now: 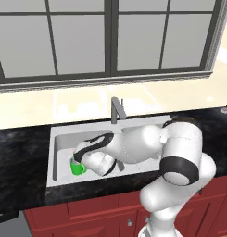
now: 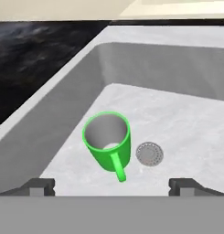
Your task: Pick the mug and place it in the sink. Pick the bowl and place it in the open cabinet and then close the cabinet.
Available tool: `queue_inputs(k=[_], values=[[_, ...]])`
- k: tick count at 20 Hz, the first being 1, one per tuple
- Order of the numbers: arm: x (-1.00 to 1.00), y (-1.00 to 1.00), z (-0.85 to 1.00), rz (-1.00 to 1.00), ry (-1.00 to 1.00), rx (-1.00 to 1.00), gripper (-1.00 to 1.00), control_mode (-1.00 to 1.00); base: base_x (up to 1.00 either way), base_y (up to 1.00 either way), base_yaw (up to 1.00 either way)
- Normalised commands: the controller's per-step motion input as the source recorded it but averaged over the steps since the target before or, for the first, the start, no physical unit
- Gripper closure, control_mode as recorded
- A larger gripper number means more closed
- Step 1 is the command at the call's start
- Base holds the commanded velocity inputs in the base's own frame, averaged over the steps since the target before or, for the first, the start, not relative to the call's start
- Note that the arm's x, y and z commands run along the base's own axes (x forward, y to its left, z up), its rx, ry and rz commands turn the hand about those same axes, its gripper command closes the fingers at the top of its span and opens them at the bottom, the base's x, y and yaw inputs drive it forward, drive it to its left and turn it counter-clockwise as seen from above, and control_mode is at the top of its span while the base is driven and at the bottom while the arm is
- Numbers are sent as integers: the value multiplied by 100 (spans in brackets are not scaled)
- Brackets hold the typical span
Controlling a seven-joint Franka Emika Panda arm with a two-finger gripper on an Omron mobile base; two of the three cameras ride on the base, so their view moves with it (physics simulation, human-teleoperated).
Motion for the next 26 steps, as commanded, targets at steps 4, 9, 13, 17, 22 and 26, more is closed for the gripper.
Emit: queue_inputs(k=[4, 9, 13, 17, 22, 26], values=[[0, 0, 100, 1, 4, -21, -100, -100, 0, 0, 0], [6, 2, 100, 2, 11, -22, -100, -100, 0, 0, 0], [15, 11, 100, 0, 18, -21, -100, -100, 0, 0, 0], [21, 6, 100, 0, 18, -21, -100, -100, 0, 0, 0], [14, 1, 100, 0, 15, -17, -100, -100, 0, 0, 0], [-1, -8, 78, 0, 10, -4, -100, -100, 0, 0, 0]])
